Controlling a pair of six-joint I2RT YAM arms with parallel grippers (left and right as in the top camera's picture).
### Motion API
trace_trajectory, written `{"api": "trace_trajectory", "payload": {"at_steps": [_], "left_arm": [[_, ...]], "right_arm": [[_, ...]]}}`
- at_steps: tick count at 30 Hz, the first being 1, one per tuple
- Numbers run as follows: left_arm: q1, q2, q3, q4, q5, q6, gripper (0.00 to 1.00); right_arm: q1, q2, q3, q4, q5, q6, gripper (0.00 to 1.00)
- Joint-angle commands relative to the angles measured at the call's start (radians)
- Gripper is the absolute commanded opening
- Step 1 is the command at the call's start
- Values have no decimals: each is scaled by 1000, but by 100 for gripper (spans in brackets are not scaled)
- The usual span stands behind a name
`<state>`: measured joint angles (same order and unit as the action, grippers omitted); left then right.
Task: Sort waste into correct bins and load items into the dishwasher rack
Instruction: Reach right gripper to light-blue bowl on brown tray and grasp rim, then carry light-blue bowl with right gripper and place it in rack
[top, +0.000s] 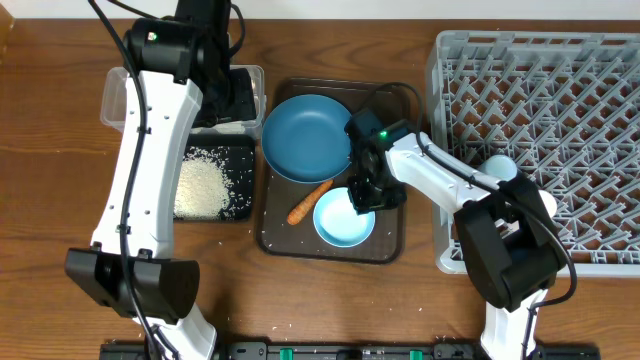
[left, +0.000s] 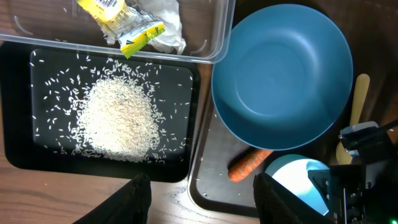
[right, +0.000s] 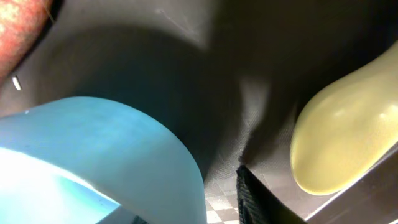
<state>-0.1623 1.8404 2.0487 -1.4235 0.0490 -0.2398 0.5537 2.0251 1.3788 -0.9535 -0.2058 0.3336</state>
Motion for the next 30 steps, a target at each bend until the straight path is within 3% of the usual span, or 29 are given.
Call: {"api": "trace_trajectory", "payload": {"at_steps": [1,15,19,30], "left_arm": [[-2,2,0,0,-5,-6,57],[-2,2,0,23,-5,-6,62],[-2,2,0,23,-5,-6,62],[-2,2,0,23,-5,-6,62]], "right_arm": [[-11,-12,-1,-9,-1,11,23],[-35,-82,2,4,27,10,17],[-34,-82,2,0,27,10,1],[-81,-167,16,-42,53,0,1]]}}
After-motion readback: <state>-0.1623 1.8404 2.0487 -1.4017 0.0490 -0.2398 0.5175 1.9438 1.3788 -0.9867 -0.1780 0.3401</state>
